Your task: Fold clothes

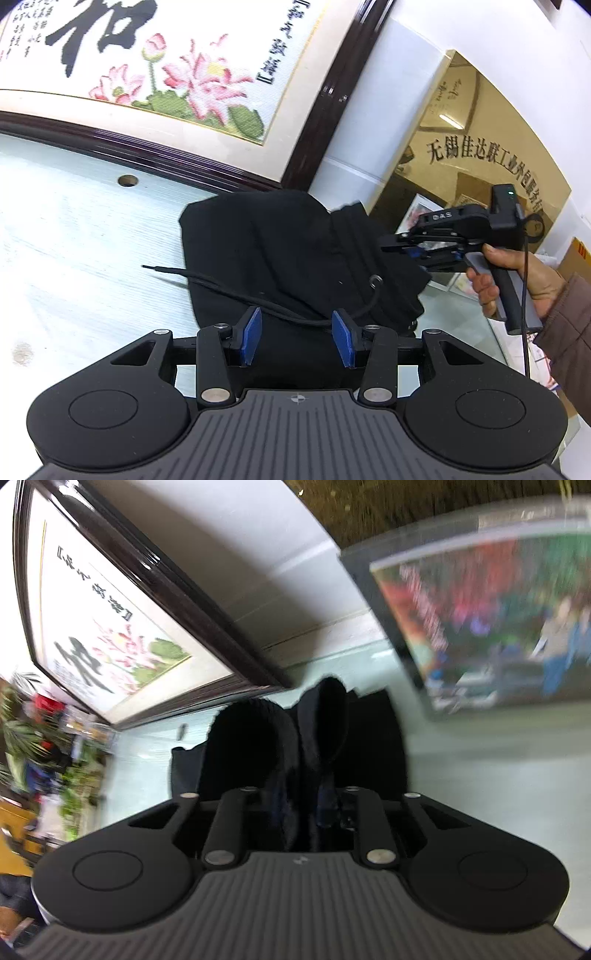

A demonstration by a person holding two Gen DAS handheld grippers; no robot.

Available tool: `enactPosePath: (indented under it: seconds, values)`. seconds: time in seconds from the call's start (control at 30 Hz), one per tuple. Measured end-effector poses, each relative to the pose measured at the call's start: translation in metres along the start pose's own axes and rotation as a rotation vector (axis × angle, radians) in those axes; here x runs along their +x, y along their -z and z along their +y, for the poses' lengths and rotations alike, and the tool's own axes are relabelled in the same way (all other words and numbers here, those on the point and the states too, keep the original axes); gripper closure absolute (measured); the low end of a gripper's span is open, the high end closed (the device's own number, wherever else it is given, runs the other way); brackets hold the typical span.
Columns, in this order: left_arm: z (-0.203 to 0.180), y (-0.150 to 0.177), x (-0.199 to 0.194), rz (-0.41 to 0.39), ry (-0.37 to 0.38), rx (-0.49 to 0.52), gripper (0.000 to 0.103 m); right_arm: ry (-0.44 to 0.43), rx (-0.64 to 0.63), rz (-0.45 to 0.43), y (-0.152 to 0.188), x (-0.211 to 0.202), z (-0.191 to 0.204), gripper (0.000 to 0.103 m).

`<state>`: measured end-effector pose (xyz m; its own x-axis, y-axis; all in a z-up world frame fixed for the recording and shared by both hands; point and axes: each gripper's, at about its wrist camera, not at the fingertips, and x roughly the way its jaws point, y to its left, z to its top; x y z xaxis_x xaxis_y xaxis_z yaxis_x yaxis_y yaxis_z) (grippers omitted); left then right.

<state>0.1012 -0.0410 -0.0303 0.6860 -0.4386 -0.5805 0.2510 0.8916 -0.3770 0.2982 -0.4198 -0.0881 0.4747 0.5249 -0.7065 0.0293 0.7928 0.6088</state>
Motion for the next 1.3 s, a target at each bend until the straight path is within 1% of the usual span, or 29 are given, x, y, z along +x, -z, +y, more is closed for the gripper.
enactPosePath:
  seconds: [0.03, 0.07, 0.1, 0.23, 0.27, 0.3, 0.33, 0.37, 0.43, 0.5, 0.53, 0.57, 0.6, 0.67, 0.73, 0.8, 0.9, 0.97, 1.03, 1.2, 1.3]
  values:
    - [0.002, -0.001, -0.001, -0.003, -0.006, -0.005, 0.059, 0.018, -0.016, -0.012, -0.001, -0.004, 0.002, 0.059]
    - [0.004, -0.001, -0.003, -0.005, -0.011, -0.011, 0.059, 0.035, -0.031, -0.028, -0.002, -0.009, 0.004, 0.056]
    - [0.006, -0.002, -0.004, -0.008, -0.017, -0.016, 0.059, 0.046, -0.048, -0.041, -0.002, -0.014, 0.006, 0.05]
    - [0.014, -0.004, -0.007, -0.011, -0.03, -0.037, 0.058, 0.076, -0.104, -0.1, 0.001, -0.038, 0.015, 0.049]
    - [0.016, -0.004, -0.007, -0.012, -0.033, -0.043, 0.058, 0.078, -0.118, -0.12, 0.005, -0.045, 0.018, 0.047]
    - [0.018, -0.004, -0.007, -0.014, -0.036, -0.048, 0.057, 0.08, -0.132, -0.139, 0.008, -0.053, 0.021, 0.042]
    - [0.02, -0.004, -0.007, -0.016, -0.04, -0.053, 0.052, 0.083, -0.151, -0.161, 0.013, -0.062, 0.025, 0.038]
    - [0.023, -0.005, -0.007, -0.021, -0.044, -0.063, 0.046, 0.085, -0.179, -0.185, 0.019, -0.071, 0.031, 0.036]
    - [0.03, -0.007, -0.007, -0.031, -0.051, -0.087, 0.04, 0.093, -0.242, -0.223, 0.036, -0.087, 0.042, 0.031]
    - [0.038, -0.012, -0.006, -0.036, -0.057, -0.114, 0.035, 0.107, -0.299, -0.281, 0.059, -0.105, 0.052, 0.028]
    - [0.042, -0.016, -0.006, -0.039, -0.065, -0.131, 0.029, 0.114, -0.324, -0.31, 0.071, -0.114, 0.056, 0.023]
    - [0.046, -0.019, -0.006, -0.041, -0.073, -0.149, 0.024, 0.13, -0.353, -0.34, 0.086, -0.122, 0.06, 0.02]
    - [0.052, -0.023, -0.006, -0.037, -0.074, -0.175, 0.024, 0.147, -0.382, -0.37, 0.101, -0.129, 0.065, 0.016]
    - [0.064, -0.029, -0.003, -0.021, -0.068, -0.232, 0.021, 0.182, -0.44, -0.424, 0.131, -0.142, 0.072, 0.015]
    - [0.076, -0.032, 0.003, 0.013, -0.051, -0.301, 0.018, 0.233, -0.486, -0.466, 0.16, -0.153, 0.08, 0.006]
    - [0.088, -0.034, 0.01, 0.046, -0.034, -0.368, 0.017, 0.293, -0.534, -0.509, 0.189, -0.159, 0.086, 0.0]
    - [0.096, -0.029, 0.021, 0.101, 0.001, -0.429, 0.015, 0.391, -0.629, -0.563, 0.227, -0.165, 0.098, 0.0]
    - [0.099, -0.021, 0.028, 0.14, 0.027, -0.461, 0.012, 0.461, -0.691, -0.582, 0.245, -0.167, 0.106, 0.0]
    - [0.098, -0.013, 0.035, 0.179, 0.049, -0.479, 0.012, 0.519, -0.738, -0.603, 0.26, -0.171, 0.114, 0.0]
    - [0.095, 0.008, 0.05, 0.264, 0.096, -0.535, 0.012, 0.573, -0.784, -0.637, 0.276, -0.18, 0.126, 0.0]
    - [0.093, 0.016, 0.057, 0.286, 0.106, -0.548, 0.012, 0.578, -0.803, -0.65, 0.282, -0.185, 0.131, 0.0]
